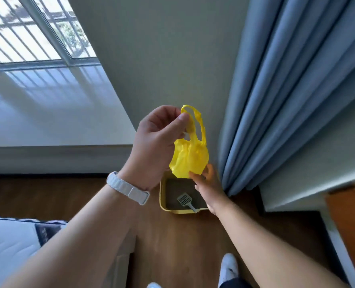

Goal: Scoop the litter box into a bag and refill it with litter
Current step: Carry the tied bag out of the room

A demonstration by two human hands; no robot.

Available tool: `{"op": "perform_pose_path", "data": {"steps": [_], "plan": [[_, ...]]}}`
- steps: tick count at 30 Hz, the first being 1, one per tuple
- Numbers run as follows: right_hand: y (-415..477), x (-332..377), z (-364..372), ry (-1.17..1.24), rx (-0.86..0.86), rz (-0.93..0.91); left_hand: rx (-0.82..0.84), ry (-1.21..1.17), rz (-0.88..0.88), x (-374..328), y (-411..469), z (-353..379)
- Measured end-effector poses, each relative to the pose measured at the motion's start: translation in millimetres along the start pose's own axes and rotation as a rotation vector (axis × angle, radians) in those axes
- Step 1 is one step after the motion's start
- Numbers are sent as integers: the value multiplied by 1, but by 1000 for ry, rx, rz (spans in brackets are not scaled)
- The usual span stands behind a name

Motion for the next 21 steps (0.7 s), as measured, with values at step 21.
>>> {"op": "perform_pose_path", "data": {"steps": [21], "plan": [[-128, 89, 5, -90, 637, -58, -441, 83, 221, -163, -132, 10]]}}
Point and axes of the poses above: each hand's wrist, its own y-axis towards the middle knuckle, its own z-axis out of the palm, x = y × z, the point moved 3 cm from there along y, towards the middle knuckle, and after that the axes turned 13 degrees about -x, right-handed, at the moved point
